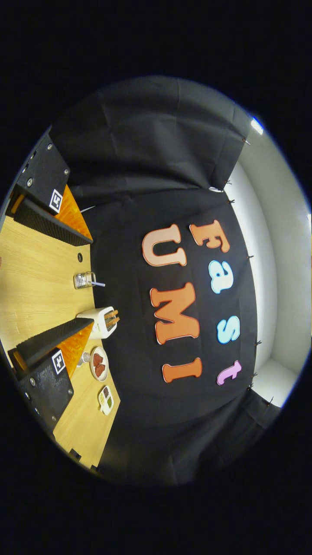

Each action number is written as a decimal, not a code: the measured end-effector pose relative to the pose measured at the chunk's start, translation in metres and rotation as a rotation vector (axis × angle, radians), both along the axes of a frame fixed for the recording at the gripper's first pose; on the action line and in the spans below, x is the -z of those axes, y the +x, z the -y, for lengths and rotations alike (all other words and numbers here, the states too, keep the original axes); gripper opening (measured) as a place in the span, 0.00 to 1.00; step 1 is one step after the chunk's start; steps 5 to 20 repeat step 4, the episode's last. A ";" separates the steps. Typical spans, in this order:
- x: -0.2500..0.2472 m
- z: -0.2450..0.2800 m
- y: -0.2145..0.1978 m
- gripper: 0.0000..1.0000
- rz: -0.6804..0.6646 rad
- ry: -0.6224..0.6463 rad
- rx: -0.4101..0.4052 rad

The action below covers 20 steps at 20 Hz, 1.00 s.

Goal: Take the bottle from table, then pour the juice into the cup, finally place the bottle on the coaster

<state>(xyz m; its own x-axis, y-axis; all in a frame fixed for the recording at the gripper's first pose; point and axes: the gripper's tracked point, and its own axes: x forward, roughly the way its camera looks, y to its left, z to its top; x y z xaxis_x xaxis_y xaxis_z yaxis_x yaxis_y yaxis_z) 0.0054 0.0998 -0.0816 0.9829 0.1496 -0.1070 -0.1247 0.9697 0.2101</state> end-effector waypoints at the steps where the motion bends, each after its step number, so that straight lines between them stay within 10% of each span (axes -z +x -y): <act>1: 0.000 -0.002 -0.005 0.98 0.003 0.007 -0.006; 20: 0.001 0.003 -0.017 0.98 0.008 0.006 0.007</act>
